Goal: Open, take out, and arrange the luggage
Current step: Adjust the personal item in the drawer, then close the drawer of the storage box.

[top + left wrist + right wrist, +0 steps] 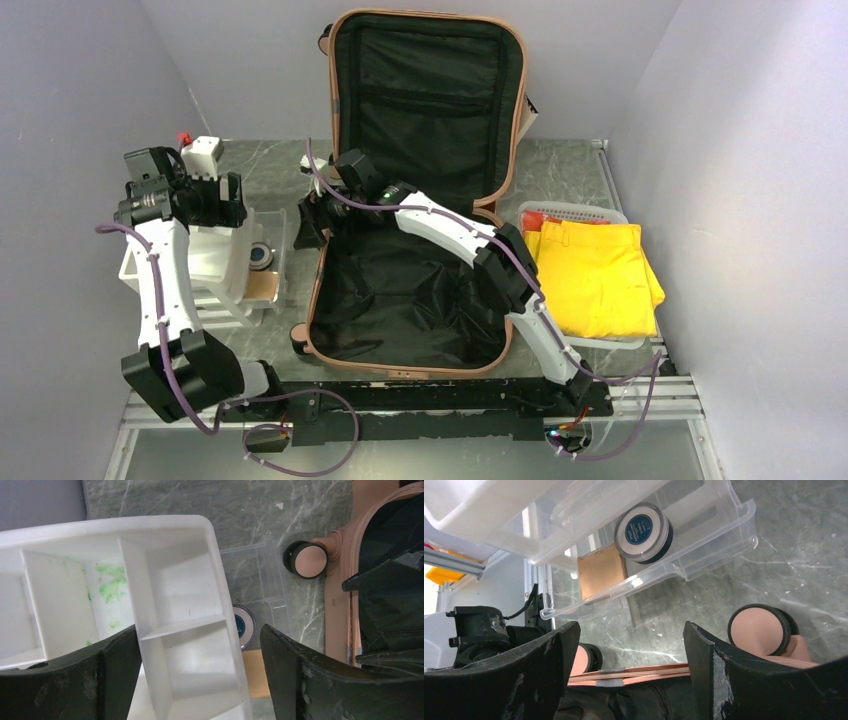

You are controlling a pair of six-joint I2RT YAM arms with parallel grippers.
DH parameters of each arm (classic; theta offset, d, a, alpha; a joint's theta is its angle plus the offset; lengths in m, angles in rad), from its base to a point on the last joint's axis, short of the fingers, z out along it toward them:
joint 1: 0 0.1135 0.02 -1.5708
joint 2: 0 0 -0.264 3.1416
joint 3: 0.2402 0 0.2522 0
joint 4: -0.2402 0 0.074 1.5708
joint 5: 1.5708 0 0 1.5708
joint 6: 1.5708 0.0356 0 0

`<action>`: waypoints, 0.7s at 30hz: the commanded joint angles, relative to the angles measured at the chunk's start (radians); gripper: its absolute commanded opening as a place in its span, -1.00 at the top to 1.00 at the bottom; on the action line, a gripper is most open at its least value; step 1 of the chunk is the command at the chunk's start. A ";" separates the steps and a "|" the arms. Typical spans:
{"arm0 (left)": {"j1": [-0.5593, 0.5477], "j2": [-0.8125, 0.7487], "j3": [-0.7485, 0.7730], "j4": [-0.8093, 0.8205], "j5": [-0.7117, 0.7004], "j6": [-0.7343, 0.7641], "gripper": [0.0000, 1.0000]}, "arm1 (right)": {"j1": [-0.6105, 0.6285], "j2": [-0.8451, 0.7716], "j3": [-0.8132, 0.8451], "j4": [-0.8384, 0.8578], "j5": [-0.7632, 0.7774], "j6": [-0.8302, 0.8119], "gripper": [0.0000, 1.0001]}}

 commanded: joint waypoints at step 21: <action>-0.036 -0.078 0.061 -0.039 0.041 0.032 -0.51 | -0.002 0.036 0.065 0.027 -0.011 0.043 -0.53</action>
